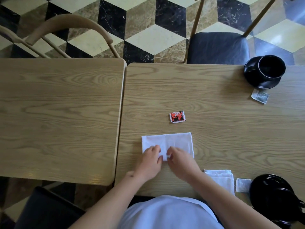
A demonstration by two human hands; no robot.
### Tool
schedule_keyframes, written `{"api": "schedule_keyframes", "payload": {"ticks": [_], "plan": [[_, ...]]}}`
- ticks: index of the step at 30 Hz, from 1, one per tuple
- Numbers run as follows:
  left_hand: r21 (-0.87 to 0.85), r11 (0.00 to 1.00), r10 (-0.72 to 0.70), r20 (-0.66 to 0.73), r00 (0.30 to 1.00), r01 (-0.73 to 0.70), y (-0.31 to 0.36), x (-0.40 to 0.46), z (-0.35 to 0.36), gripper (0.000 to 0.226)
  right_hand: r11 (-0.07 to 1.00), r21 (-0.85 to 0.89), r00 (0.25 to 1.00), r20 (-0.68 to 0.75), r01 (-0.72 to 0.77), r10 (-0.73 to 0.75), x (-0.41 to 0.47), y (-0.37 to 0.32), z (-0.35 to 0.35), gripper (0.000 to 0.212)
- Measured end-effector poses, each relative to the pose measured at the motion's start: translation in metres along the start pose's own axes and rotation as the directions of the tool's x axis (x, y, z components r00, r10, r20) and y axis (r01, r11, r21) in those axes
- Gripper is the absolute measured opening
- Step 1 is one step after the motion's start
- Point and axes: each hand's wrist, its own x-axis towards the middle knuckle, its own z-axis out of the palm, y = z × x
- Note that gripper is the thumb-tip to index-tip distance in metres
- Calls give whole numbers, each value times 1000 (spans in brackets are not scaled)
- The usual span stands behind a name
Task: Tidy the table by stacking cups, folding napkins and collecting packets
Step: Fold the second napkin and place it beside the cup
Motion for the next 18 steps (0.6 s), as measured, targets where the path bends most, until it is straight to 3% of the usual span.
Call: {"api": "schedule_keyframes", "payload": {"ticks": [2,4,9,11,14,16,18], "plan": [[72,997,-4,147,989,-6,2,1,8,24,996,-25,990,114,82,-78,-2,-8,17,26],[111,993,-66,196,978,45,3,6,12,29,987,-145,989,134,76,-56,-2,-8,29,33],[159,973,-198,225,954,165,-6,16,7,21,960,-240,981,94,-145,172,5,6,16,9],[188,947,-298,199,934,262,-18,15,0,15,927,-267,950,98,-262,297,8,17,1,12],[273,908,-363,132,923,318,-35,10,-6,22,901,-319,918,169,-294,359,13,20,-14,12],[197,903,-405,90,910,382,-36,7,-5,25,902,-343,926,171,-263,336,20,16,-22,13],[-23,858,-512,45,858,513,-29,3,-6,23,919,-341,975,24,-200,221,29,16,-33,19]]}}
